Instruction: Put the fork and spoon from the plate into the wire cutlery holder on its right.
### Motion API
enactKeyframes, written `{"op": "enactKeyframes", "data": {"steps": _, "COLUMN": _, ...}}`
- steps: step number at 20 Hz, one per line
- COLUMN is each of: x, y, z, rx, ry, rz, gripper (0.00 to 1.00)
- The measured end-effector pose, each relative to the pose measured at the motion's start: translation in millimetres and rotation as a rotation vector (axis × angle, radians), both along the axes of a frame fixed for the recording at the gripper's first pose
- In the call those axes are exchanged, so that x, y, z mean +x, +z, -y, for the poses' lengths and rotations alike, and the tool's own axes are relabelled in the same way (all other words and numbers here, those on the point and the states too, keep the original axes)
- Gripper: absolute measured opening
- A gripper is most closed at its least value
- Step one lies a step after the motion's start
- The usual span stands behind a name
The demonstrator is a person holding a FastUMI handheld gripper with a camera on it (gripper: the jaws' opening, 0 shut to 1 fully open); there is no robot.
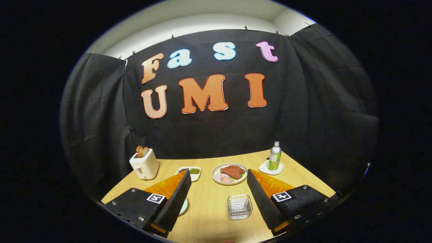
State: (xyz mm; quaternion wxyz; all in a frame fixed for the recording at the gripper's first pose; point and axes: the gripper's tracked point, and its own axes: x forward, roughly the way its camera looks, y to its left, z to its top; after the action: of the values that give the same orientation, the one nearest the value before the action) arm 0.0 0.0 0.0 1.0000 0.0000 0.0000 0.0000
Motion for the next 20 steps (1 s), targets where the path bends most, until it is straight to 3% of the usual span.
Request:
{"op": "enactKeyframes", "data": {"steps": 5, "x": 7.3, "y": -0.6, "z": -21.8, "rx": -0.009, "ry": 0.015, "rz": -0.004, "gripper": 0.99}}
{"op": "enactKeyframes", "data": {"steps": 9, "x": 3.4, "y": 3.1, "z": -41.6, "rx": 0.014, "ry": 0.074, "rz": 0.005, "gripper": 0.99}}
{"op": "enactKeyframes", "data": {"steps": 20, "x": -11.6, "y": -17.0, "z": -49.0, "rx": 0.004, "ry": 0.069, "rz": -0.085, "gripper": 0.99}}
